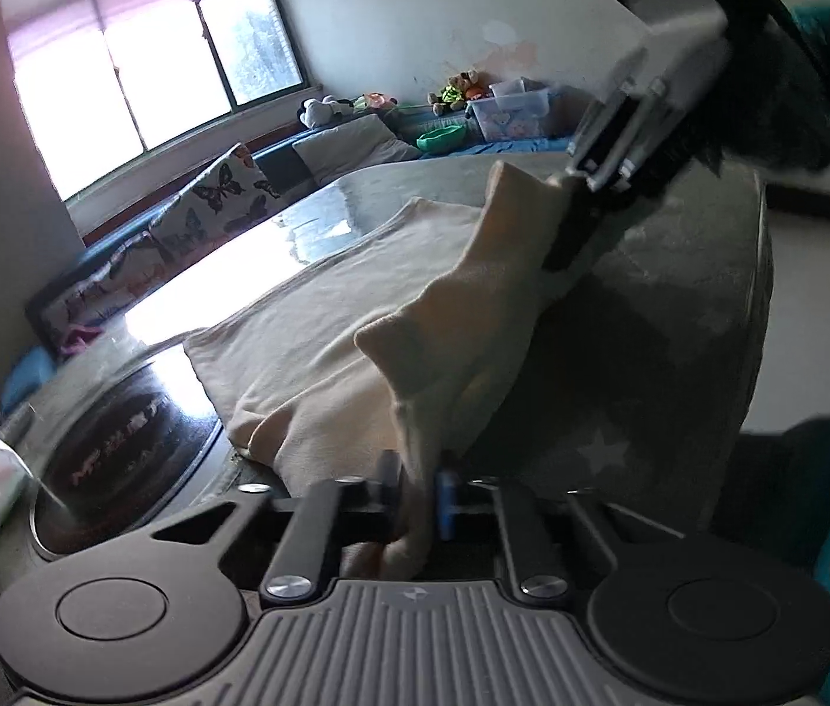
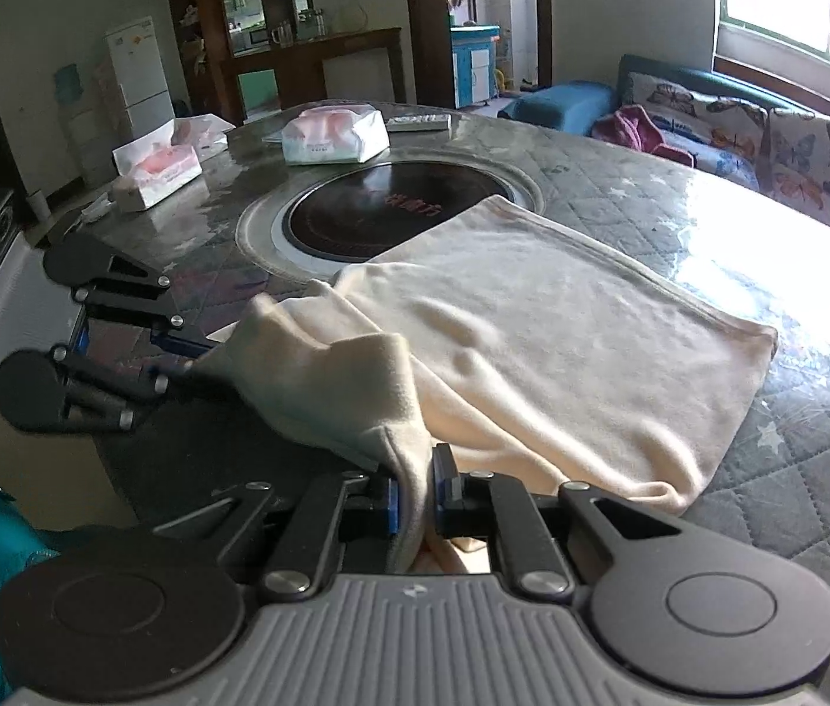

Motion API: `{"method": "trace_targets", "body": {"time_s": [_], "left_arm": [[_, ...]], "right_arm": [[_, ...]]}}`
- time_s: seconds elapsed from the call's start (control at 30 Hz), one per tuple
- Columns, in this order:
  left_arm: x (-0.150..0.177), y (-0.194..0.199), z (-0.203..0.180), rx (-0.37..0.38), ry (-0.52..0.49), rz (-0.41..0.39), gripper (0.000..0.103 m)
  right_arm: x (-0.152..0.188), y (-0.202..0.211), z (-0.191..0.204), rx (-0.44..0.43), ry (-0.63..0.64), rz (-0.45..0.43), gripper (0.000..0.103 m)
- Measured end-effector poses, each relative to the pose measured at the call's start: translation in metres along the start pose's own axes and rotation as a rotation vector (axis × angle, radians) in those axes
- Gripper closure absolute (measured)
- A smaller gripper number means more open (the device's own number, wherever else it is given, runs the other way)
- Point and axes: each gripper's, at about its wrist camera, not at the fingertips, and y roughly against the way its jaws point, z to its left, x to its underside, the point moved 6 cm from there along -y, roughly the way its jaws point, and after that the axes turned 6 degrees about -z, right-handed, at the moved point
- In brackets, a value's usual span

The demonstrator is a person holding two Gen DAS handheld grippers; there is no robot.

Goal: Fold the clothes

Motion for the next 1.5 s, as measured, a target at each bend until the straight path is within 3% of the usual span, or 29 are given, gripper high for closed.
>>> {"method": "trace_targets", "body": {"time_s": [0.27, 0.5, 0.63, 0.9, 1.33, 1.5], "left_arm": [[-0.019, 0.032, -0.002, 0.037, 0.049, -0.051, 0.095], [-0.033, 0.083, -0.019, 0.111, 0.086, -0.071, 0.095], [-0.038, 0.091, -0.018, 0.118, 0.109, -0.079, 0.095], [-0.056, 0.05, 0.013, 0.096, 0.112, -0.101, 0.095], [-0.064, -0.057, 0.065, 0.101, 0.147, -0.014, 0.096], [-0.073, -0.077, 0.08, 0.09, 0.178, -0.035, 0.096]], "right_arm": [[0.002, 0.033, 0.015, -0.001, 0.011, -0.049, 0.095], [0.012, 0.08, 0.051, -0.06, 0.03, -0.024, 0.095], [0.015, 0.096, 0.067, -0.073, 0.034, -0.01, 0.095], [0.0, 0.084, 0.037, -0.014, -0.018, -0.031, 0.095], [-0.025, 0.028, -0.048, 0.062, -0.12, -0.026, 0.096], [-0.031, 0.018, -0.069, 0.106, -0.146, -0.065, 0.096]]}}
